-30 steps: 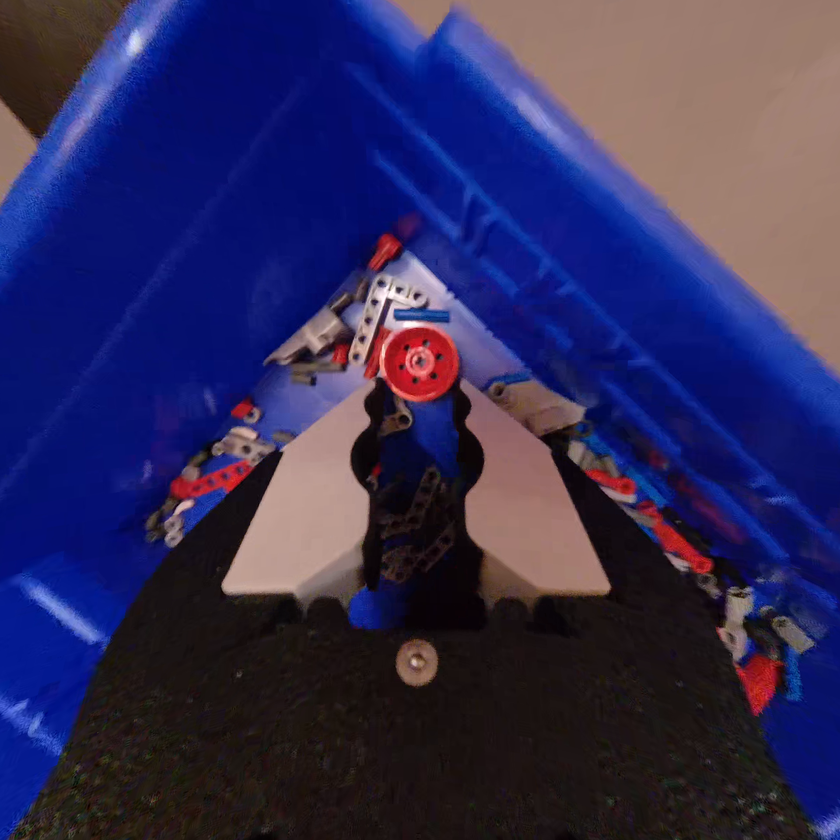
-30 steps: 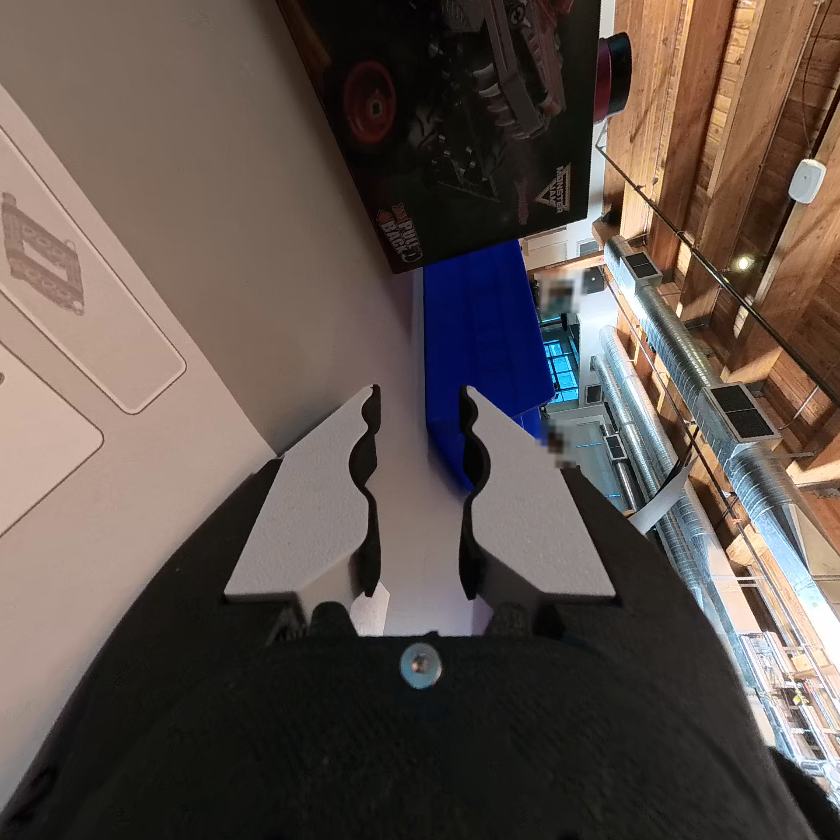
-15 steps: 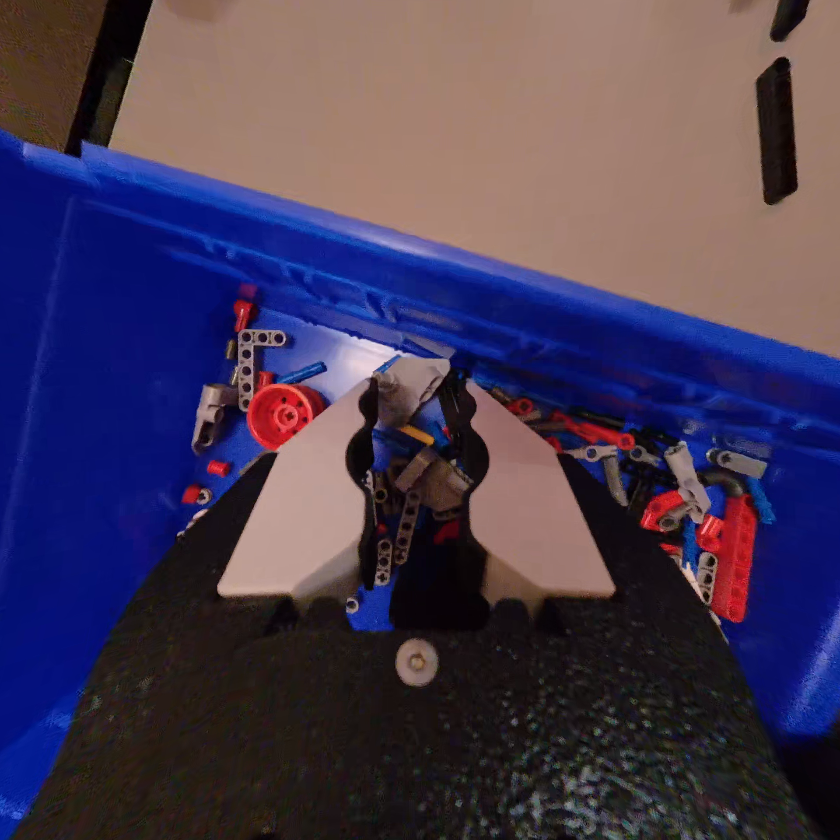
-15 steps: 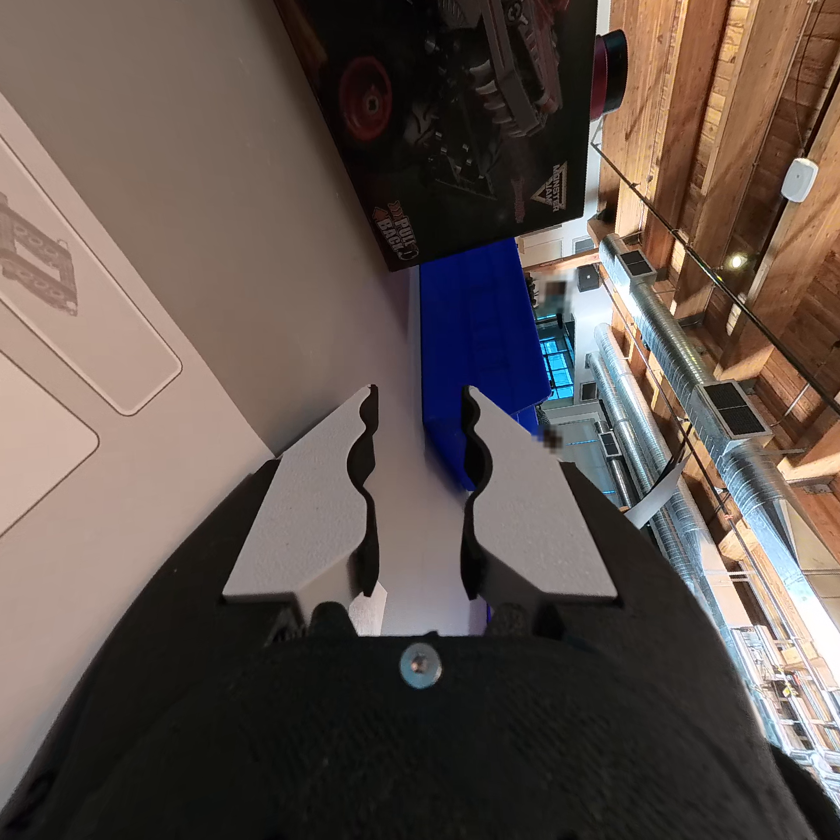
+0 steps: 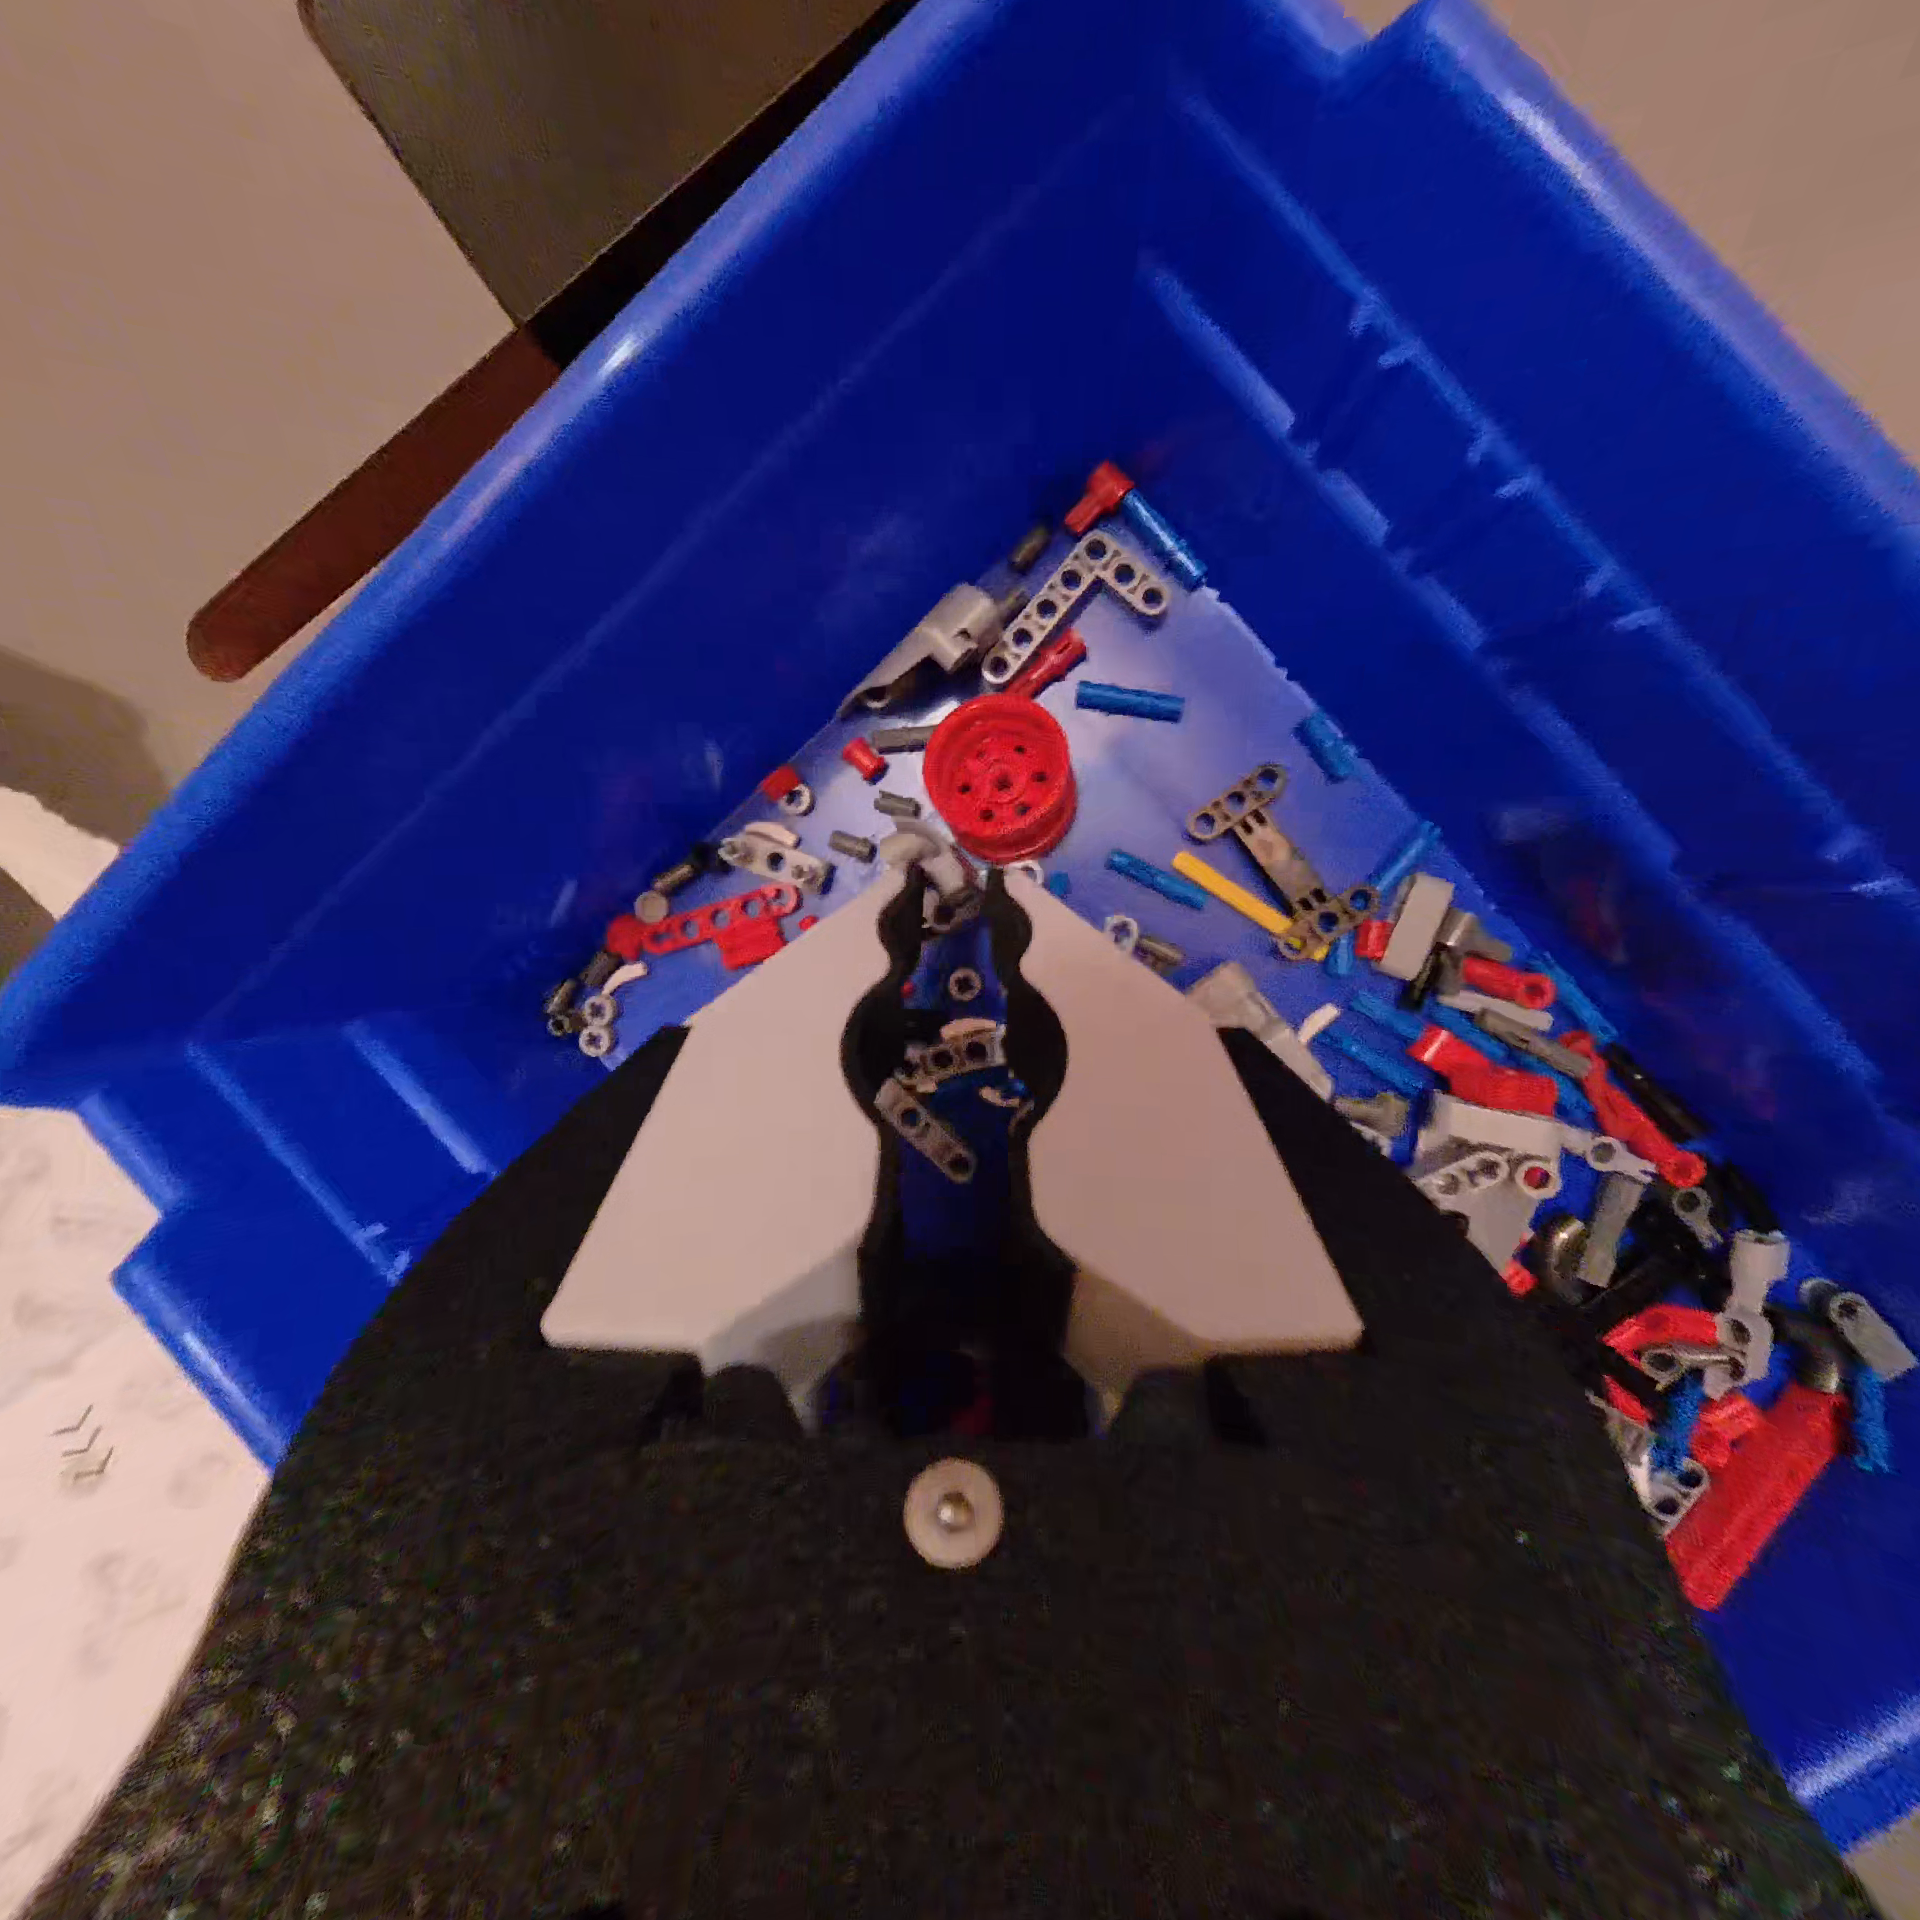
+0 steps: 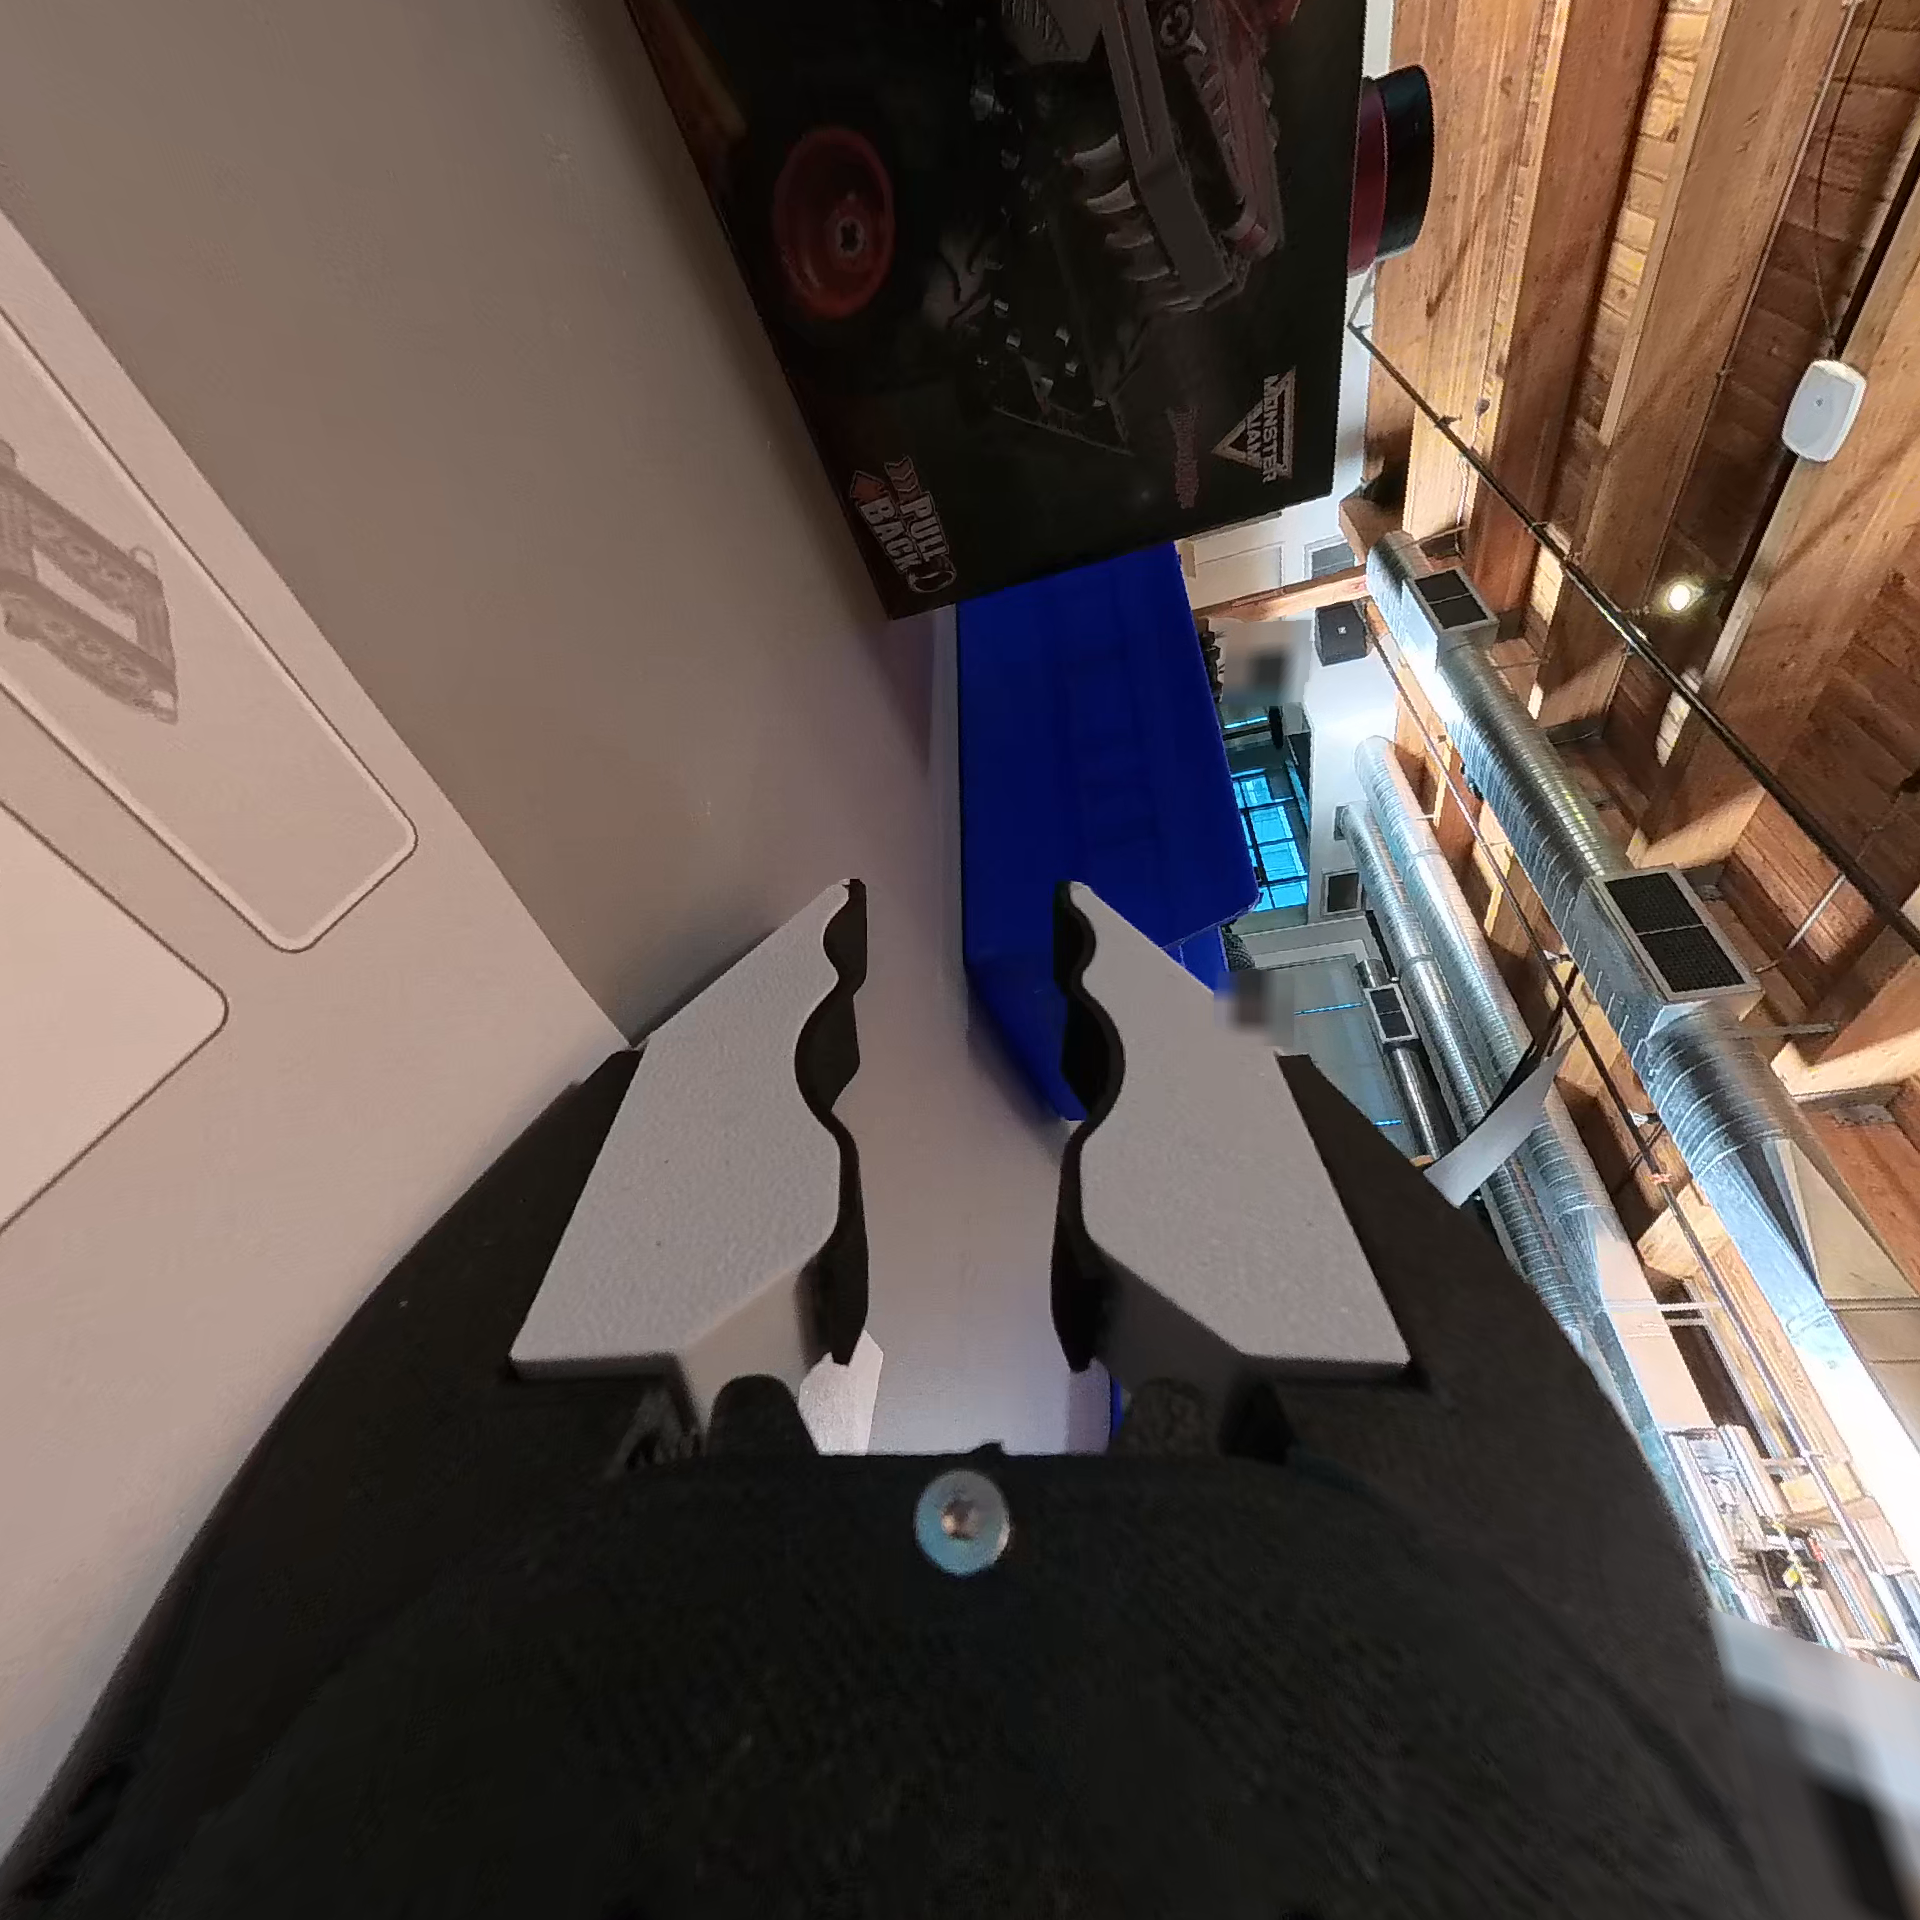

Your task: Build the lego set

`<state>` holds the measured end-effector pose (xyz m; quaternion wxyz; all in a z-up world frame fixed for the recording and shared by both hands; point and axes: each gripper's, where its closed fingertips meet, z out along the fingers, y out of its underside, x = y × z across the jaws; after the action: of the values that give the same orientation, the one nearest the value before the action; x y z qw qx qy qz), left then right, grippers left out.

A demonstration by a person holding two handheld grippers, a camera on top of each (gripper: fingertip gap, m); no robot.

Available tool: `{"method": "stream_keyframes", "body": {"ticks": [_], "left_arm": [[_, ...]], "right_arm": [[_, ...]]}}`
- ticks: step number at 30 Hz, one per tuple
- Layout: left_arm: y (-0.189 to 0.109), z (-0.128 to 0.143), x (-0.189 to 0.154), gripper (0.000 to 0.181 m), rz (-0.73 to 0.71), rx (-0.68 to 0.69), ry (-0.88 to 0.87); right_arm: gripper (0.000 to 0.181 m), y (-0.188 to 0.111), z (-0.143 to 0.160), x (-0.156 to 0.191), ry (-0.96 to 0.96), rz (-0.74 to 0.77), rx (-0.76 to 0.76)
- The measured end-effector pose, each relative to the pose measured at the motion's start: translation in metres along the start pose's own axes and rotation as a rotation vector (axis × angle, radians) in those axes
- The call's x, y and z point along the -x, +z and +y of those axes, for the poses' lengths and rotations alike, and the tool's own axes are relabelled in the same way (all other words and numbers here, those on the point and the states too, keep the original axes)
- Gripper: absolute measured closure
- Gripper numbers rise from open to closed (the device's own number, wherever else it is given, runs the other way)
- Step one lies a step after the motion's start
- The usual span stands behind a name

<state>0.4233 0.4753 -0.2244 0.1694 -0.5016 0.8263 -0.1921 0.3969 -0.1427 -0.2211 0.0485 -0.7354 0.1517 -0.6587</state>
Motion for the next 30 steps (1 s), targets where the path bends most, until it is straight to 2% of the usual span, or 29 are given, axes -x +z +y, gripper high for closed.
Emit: {"method": "stream_keyframes", "body": {"ticks": [2, 5, 8, 10, 13, 17, 19, 22, 24, 26, 28, 30], "left_arm": [[0.0, 0.006, 0.008, 0.16, -0.041, 0.035, 0.0], [-0.004, 0.005, -0.001, 0.153, -0.018, 0.042, 0.057], [-0.008, -0.001, -0.038, 0.153, 0.12, 0.012, 0.248], [-0.004, 0.006, -0.066, 0.151, 0.228, 0.027, 0.394], [0.005, 0.016, -0.083, 0.149, 0.292, 0.082, 0.478], [0.013, 0.015, -0.072, 0.159, 0.247, 0.103, 0.429], [0.013, 0.013, -0.064, 0.157, 0.224, 0.099, 0.379], [0.013, 0.004, -0.039, 0.158, 0.108, 0.076, 0.271], [0.008, 0.004, -0.031, 0.158, 0.094, 0.077, 0.218], [-0.004, 0.003, -0.035, 0.157, 0.123, 0.049, 0.229], [-0.019, 0.004, -0.054, 0.156, 0.215, 0.013, 0.297], [-0.027, 0.017, -0.075, 0.149, 0.307, 0.048, 0.402]], "right_arm": [[0.149, 0.0, 0.0, 0.0, 0.0, 0.0, 0.001], [0.149, 0.0, 0.0, 0.0, -0.002, 0.001, 0.002], [0.148, 0.0, 0.0, 0.0, -0.001, 0.001, 0.002], [0.148, 0.0, 0.0, 0.0, -0.002, 0.001, 0.001], [0.149, 0.0, 0.0, 0.0, -0.002, 0.002, 0.002], [0.149, 0.0, 0.0, 0.0, -0.001, 0.002, 0.002], [0.149, 0.0, 0.0, 0.0, -0.001, 0.001, 0.002], [0.149, 0.0, 0.0, 0.0, 0.0, 0.001, 0.002], [0.149, 0.0, 0.0, 0.0, -0.003, 0.002, 0.002], [0.149, 0.0, 0.0, 0.0, -0.002, 0.002, 0.002], [0.148, 0.0, 0.0, 0.0, -0.002, 0.001, 0.002], [0.148, 0.0, 0.0, 0.0, 0.0, 0.0, 0.001]]}}
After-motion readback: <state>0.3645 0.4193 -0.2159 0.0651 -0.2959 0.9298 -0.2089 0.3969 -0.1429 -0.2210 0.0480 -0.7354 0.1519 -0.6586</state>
